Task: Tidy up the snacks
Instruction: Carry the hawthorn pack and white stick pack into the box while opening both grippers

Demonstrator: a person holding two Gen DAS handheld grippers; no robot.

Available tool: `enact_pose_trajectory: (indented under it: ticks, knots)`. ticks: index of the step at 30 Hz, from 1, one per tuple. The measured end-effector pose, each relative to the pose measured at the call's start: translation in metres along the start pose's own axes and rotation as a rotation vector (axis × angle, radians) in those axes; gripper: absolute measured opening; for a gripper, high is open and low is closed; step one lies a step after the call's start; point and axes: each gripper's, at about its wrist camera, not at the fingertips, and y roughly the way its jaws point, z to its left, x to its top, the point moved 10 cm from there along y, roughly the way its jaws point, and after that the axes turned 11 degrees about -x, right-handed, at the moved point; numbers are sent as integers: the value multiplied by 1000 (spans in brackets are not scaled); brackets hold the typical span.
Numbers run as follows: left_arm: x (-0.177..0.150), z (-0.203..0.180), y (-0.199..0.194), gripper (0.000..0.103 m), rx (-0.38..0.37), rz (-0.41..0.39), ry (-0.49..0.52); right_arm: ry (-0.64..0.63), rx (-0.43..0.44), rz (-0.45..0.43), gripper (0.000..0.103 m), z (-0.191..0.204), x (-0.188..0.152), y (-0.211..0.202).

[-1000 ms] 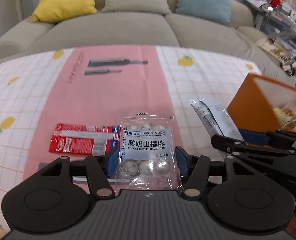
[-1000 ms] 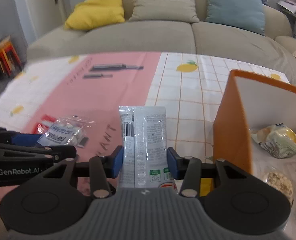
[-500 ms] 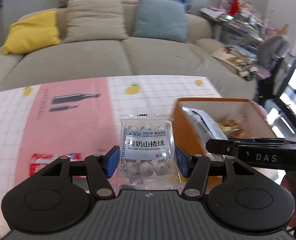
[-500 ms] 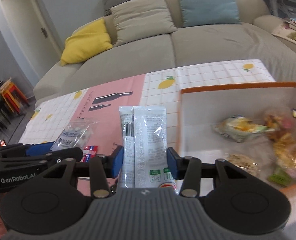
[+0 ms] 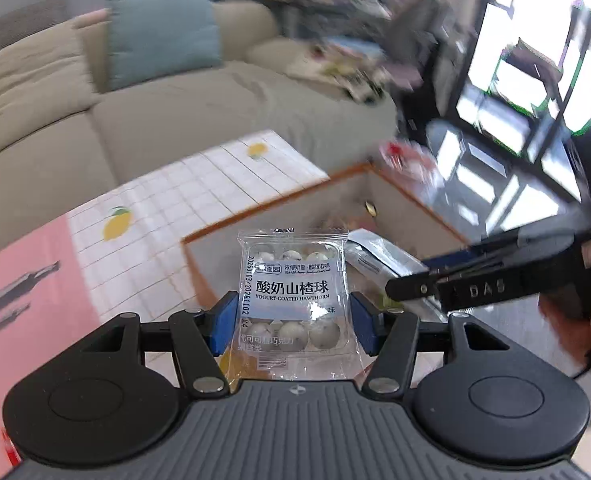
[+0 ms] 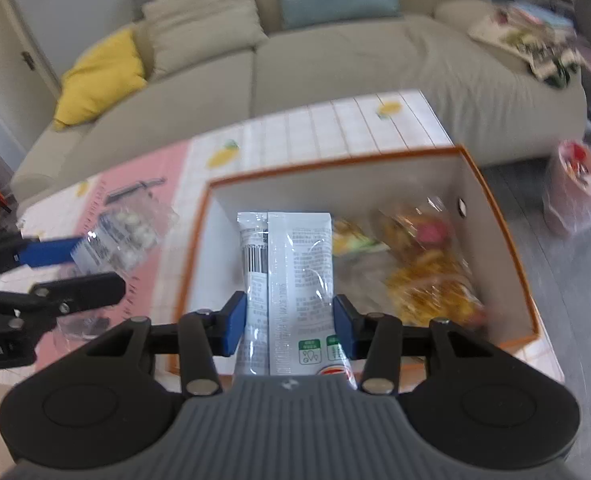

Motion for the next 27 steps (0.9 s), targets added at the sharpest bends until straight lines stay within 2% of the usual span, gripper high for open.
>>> enact_pose_trajectory:
  ticks: [5,11,15,19,23,27]
  knots:
    - [-10,-10,45,67,10,176,136,-5,-5,108,45,-21,-10,29]
    - [-24,-4,84,67,31,360,187,-78,30,218,46,-15,-11,59]
    - [-23,2,99,68,45,413,181,-119,3,292,46,-13,-5,80]
    - [-23,8,117,68,73,447,177,-98,-17,339,46,-17,-1,104]
    - [-20,11,127,68,95,465,201,-142,-51,335,46,-15,3,121]
    - [-21,18,134,68,114,486,195,-167,-50,313,46,-8,8,134]
